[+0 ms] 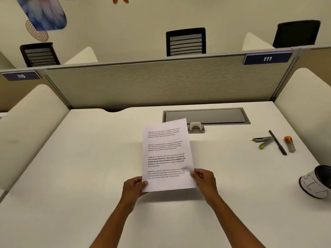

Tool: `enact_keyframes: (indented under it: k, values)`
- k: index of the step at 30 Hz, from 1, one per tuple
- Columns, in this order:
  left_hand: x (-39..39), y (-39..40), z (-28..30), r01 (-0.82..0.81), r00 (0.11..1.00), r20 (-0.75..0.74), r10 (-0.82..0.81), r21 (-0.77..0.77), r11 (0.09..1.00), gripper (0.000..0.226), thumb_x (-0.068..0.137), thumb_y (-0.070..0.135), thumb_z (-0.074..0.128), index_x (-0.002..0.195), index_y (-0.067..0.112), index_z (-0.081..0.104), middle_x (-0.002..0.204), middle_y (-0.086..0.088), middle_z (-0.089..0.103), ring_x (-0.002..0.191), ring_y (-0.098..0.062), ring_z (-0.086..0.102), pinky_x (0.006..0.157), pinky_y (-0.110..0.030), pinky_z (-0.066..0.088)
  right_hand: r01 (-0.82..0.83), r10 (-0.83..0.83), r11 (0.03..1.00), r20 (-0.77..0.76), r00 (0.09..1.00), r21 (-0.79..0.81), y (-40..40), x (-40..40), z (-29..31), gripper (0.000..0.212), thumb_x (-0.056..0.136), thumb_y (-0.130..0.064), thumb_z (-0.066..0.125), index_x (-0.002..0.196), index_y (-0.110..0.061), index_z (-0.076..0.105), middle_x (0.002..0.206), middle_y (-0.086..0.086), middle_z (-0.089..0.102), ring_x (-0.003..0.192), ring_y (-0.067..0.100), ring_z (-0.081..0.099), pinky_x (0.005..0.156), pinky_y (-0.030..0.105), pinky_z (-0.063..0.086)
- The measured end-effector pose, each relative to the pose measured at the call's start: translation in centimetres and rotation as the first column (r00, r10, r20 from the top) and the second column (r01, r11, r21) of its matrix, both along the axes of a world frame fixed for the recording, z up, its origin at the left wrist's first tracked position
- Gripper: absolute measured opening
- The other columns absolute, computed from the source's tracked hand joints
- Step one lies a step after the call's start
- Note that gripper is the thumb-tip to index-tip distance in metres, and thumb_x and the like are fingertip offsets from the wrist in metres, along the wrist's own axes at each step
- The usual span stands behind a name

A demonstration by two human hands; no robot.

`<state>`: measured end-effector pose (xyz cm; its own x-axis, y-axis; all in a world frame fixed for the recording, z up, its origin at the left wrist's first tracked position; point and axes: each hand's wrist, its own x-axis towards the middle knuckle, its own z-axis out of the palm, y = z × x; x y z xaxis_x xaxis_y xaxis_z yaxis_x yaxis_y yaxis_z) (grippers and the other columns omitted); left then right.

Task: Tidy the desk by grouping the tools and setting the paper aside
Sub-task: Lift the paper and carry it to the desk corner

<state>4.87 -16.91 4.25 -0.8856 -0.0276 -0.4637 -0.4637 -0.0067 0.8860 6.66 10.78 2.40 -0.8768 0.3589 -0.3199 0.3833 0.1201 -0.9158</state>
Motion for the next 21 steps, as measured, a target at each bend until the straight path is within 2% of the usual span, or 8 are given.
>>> enact_keyframes:
  k: [3,8,13,16,21]
  values:
    - [0.3,-0.8,-0.5,-0.011,1.000,0.022,0.011,0.022,1.000,0.021,0.090,-0.002,0.061,0.110,0.001,0.068,0.103,-0.014,0.075,0.098,-0.032,0.071,0.076,-0.039,0.061,0.015,-0.014,0.998,0.011,1.000,-0.058,-0.8,0.1,-0.6,0.008,0.087,-0.021,0.068,0.087,-0.020,0.076,0.076,-0.009,0.073,0.065,0.009,0.058,0.063,0.026,0.046]
    - [0.2,-2.8,-1.1,0.006,1.000,0.026,-0.008,0.069,0.998,0.026,0.091,-0.001,0.060,0.115,0.001,0.067,0.108,-0.013,0.074,0.103,-0.032,0.069,0.085,-0.046,0.058,0.022,-0.020,0.996,0.029,0.999,-0.086,-2.6,0.1,-1.2,0.009,0.086,-0.022,0.068,0.087,-0.019,0.076,0.071,-0.011,0.069,0.064,0.008,0.055,0.065,0.027,0.043]
    - [-1.6,-5.9,-0.9,0.020,1.000,0.017,-0.022,0.120,0.993,0.024,0.092,-0.001,0.059,0.114,0.003,0.067,0.108,-0.011,0.074,0.102,-0.030,0.070,0.081,-0.040,0.060,0.043,-0.042,0.996,0.022,0.999,-0.078,-5.7,-1.1,-0.7,0.008,0.086,-0.021,0.069,0.086,-0.022,0.076,0.081,-0.007,0.075,0.074,0.013,0.065,0.069,0.030,0.050]
    - [-3.2,-8.8,-0.4,0.041,0.999,0.008,-0.043,0.148,0.988,0.024,0.092,0.000,0.059,0.114,0.003,0.067,0.110,-0.011,0.073,0.102,-0.029,0.070,0.080,-0.039,0.060,0.056,-0.054,0.996,0.024,0.998,-0.067,-8.5,-2.2,-0.2,0.008,0.086,-0.021,0.069,0.084,-0.025,0.076,0.084,-0.007,0.076,0.082,0.017,0.069,0.078,0.038,0.055]
    - [-6.0,-14.2,0.1,0.030,1.000,-0.011,-0.029,0.154,0.988,0.021,0.093,0.003,0.058,0.112,0.003,0.069,0.108,-0.010,0.074,0.100,-0.029,0.071,0.077,-0.037,0.060,0.082,-0.077,0.992,0.049,0.996,-0.099,-14.1,-4.2,0.0,0.010,0.084,-0.022,0.068,0.080,-0.020,0.076,0.085,0.006,0.075,0.074,0.021,0.064,0.074,0.042,0.056]
